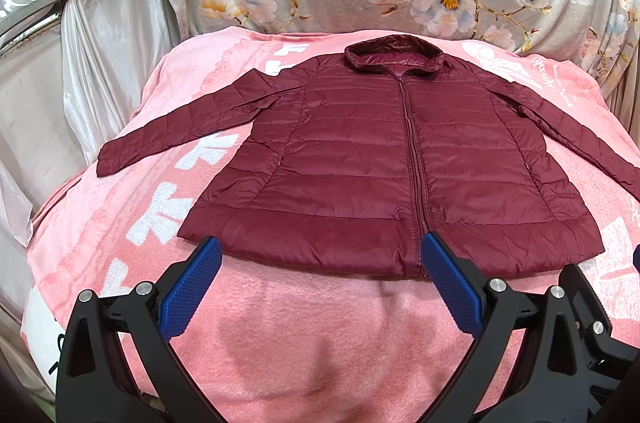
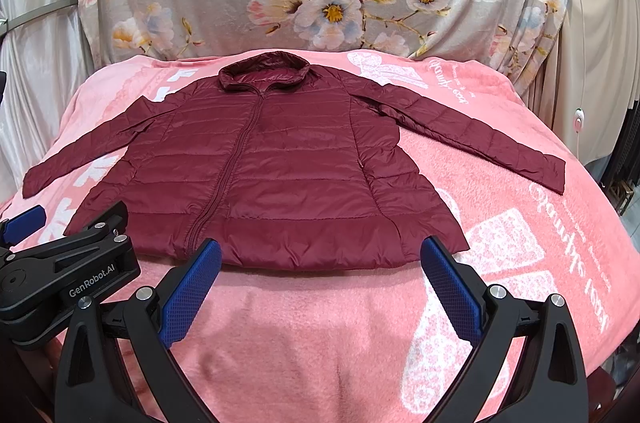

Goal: Fold large clothes

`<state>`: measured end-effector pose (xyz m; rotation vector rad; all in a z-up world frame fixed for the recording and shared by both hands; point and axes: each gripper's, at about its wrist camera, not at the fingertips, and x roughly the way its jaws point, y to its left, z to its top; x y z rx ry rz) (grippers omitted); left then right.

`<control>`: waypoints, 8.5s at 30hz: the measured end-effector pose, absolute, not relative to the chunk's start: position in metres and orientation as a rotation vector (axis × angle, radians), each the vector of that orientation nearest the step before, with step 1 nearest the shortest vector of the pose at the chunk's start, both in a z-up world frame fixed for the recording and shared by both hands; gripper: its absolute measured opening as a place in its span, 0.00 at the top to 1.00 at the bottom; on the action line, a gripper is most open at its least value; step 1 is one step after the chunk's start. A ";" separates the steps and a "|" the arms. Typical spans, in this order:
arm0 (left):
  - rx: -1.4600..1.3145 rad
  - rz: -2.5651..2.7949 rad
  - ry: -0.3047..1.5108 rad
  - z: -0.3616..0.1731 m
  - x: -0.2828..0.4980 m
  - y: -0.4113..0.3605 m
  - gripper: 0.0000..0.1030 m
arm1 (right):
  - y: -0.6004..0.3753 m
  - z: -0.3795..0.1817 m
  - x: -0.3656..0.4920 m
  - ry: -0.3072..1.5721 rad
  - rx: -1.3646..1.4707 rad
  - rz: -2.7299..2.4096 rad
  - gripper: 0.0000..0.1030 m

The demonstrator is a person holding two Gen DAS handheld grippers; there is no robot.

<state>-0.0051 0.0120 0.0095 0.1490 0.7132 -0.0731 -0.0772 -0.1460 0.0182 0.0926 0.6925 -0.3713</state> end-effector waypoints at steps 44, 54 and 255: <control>0.025 0.069 0.786 -0.035 0.177 0.046 0.05 | -0.518 -0.055 -0.046 0.605 0.744 -1.011 0.77; 0.007 0.126 0.766 -0.029 0.215 0.066 0.05 | -0.460 0.065 0.078 0.431 0.419 -0.682 0.94; -0.643 -0.081 0.983 -0.079 0.382 0.136 0.94 | -0.305 -0.020 0.248 0.811 0.207 -0.194 0.98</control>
